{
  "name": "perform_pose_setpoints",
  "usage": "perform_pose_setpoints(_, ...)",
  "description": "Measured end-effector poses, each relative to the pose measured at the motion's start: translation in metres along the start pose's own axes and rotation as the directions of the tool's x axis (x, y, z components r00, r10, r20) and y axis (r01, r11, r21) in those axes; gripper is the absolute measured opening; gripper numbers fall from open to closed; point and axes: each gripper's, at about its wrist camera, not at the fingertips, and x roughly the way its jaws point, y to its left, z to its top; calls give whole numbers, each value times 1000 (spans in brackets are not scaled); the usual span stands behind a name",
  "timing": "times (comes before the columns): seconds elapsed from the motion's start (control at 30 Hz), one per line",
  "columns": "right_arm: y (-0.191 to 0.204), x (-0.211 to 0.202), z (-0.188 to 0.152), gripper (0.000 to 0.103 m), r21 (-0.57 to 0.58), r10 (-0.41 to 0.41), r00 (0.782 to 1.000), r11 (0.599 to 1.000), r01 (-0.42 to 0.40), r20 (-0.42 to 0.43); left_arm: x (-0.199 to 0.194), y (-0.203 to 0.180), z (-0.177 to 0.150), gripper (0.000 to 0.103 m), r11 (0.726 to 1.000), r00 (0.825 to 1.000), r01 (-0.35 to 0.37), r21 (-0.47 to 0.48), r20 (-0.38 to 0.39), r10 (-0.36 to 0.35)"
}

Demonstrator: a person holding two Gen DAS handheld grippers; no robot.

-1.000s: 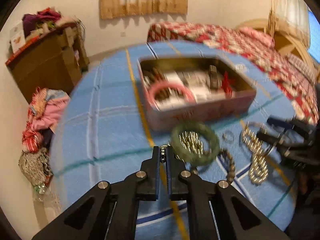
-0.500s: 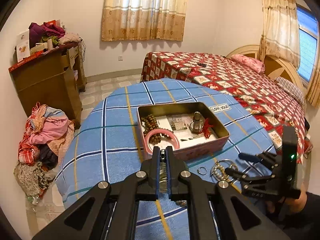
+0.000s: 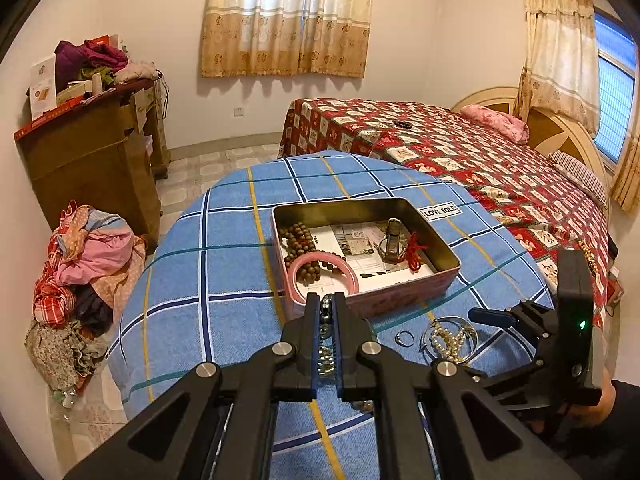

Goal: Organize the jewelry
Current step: 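Grasp the gold bead chain with the left gripper while the right gripper grasps the silver bangle, then carry the gold bead chain and silver bangle into the tin and open both grippers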

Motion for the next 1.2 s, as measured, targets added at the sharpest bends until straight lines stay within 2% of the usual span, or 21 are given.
perform_pose_setpoints(0.1, 1, 7, -1, 87, -4, -18, 999, 1000, 18, -29, 4, 3, -3, 4, 1000, 1000, -3, -7, -12, 3)
perform_pose_setpoints(0.23, -2, 6, -1, 73, -2, -30, 999, 1000, 30, -28, 8, 5, -4, 4, 1000, 1000, -3, -12, -22, 3)
perform_pose_setpoints(0.33, -3, 4, -2, 72, 6, -20, 1000, 1000, 20, -21, 7, 4, -4, 4, 1000, 1000, -3, -10, -18, 3)
perform_pose_setpoints(0.5, -4, -10, 1, 72, 18, -9, 999, 1000, 9, 42, 1, 6, 0, 4, 1000, 1000, -7, -16, 3, 7)
perform_pose_setpoints(0.77, 1, -33, 34, 72, -12, -10, 988, 1000, 12, 153, -9, -1, 24, 4, 1000, 998, -13, 14, 56, 12)
perform_pose_setpoints(1.2, -24, -15, 96, 72, -30, -68, 970, 997, 77, 235, 10, -8, 73, 4, 995, 994, -55, 77, 98, 48)
